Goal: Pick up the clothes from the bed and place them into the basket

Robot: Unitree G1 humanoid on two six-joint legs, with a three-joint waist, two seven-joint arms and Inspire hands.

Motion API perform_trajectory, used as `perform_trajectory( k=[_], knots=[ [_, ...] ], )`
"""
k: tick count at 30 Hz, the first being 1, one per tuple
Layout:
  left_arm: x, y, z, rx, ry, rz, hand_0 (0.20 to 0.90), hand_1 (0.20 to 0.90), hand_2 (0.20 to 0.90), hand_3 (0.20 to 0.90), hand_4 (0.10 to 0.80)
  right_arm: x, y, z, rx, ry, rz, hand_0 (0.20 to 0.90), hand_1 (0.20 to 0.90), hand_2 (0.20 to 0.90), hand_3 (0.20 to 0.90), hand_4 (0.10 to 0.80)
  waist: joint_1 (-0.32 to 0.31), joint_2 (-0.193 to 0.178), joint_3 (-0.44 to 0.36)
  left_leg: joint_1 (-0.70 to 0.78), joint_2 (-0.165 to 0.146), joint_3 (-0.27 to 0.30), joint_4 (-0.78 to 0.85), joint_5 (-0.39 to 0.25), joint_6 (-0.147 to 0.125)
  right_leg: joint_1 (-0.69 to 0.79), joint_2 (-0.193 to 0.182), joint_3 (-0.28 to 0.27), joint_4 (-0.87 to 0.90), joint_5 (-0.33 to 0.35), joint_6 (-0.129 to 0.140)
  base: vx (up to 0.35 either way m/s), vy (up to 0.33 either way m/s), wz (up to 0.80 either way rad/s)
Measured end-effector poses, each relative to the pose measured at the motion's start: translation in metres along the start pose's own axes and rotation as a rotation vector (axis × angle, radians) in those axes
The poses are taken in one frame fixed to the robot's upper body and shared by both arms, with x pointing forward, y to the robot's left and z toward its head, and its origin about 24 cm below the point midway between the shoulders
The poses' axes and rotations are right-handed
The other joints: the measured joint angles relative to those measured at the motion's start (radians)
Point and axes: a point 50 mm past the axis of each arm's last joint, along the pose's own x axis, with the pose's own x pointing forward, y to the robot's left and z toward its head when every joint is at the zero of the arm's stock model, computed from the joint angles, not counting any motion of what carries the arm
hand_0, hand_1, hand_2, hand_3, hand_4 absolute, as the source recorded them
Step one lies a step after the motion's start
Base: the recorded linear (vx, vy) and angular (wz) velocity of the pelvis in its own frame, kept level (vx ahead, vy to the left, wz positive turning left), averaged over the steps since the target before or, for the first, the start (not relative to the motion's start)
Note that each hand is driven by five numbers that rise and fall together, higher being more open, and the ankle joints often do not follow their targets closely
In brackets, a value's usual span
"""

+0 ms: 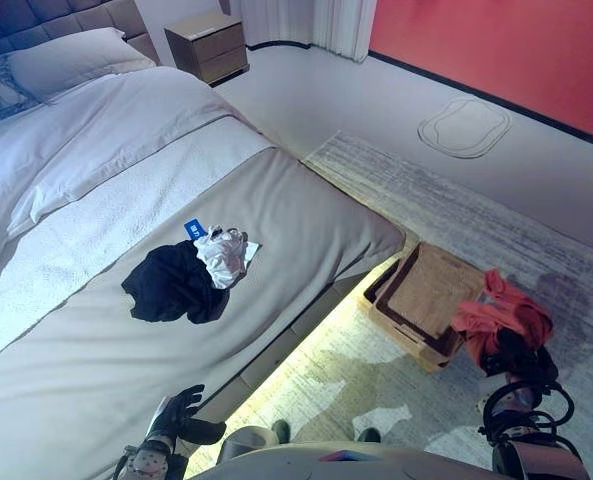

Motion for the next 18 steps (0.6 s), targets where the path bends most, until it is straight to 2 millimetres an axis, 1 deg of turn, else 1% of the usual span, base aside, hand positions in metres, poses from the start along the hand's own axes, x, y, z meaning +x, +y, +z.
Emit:
perform_trajectory(
  k=[6,9,14,18],
  knots=[
    [0.0,0.0,0.0,-0.002,0.001,0.0,0.9,0.9,0.9,0.9,0.8,0.004,0.007,0.015,-0.01,-0.029,0.022,0.3,0.3,0.3,0.2,0.1,0.0,0.023,0.018,0.005,0.001,0.0,0.0,0.002,-0.002,0.002,0.001,0.0,0.0,0.0,0.0,0.027,-0.004,0.0],
    [0.0,0.001,0.0,-0.006,0.0,0.003,0.9,0.9,0.9,0.9,0.8,0.004,0.011,0.017,-0.01,-0.034,0.043,0.3,0.3,0.3,0.2,0.1,0.001,0.023,0.021,0.008,0.002,0.0,-0.001,0.002,-0.002,0.004,0.002,-0.001,0.0,0.0,0.0,0.038,-0.008,0.0],
    [0.0,0.001,0.0,-0.008,0.001,0.003,0.9,0.9,0.9,0.9,0.8,0.008,0.019,0.03,-0.049,-0.055,0.085,0.3,0.3,0.3,0.2,0.1,0.004,0.02,0.024,0.008,0.001,0.0,-0.002,0.002,-0.002,0.004,0.0,-0.003,0.0,0.0,0.0,0.053,-0.013,0.0],
    [0.0,0.001,-0.002,-0.009,0.008,0.003,0.9,0.9,0.9,0.9,0.8,0.008,0.028,0.037,-0.052,-0.066,0.121,0.3,0.3,0.3,0.2,0.1,0.008,0.015,0.027,0.009,0.002,-0.001,-0.001,0.002,-0.002,0.006,0.001,-0.004,-0.001,0.0,0.0,0.057,-0.01,0.0]
  ],
)
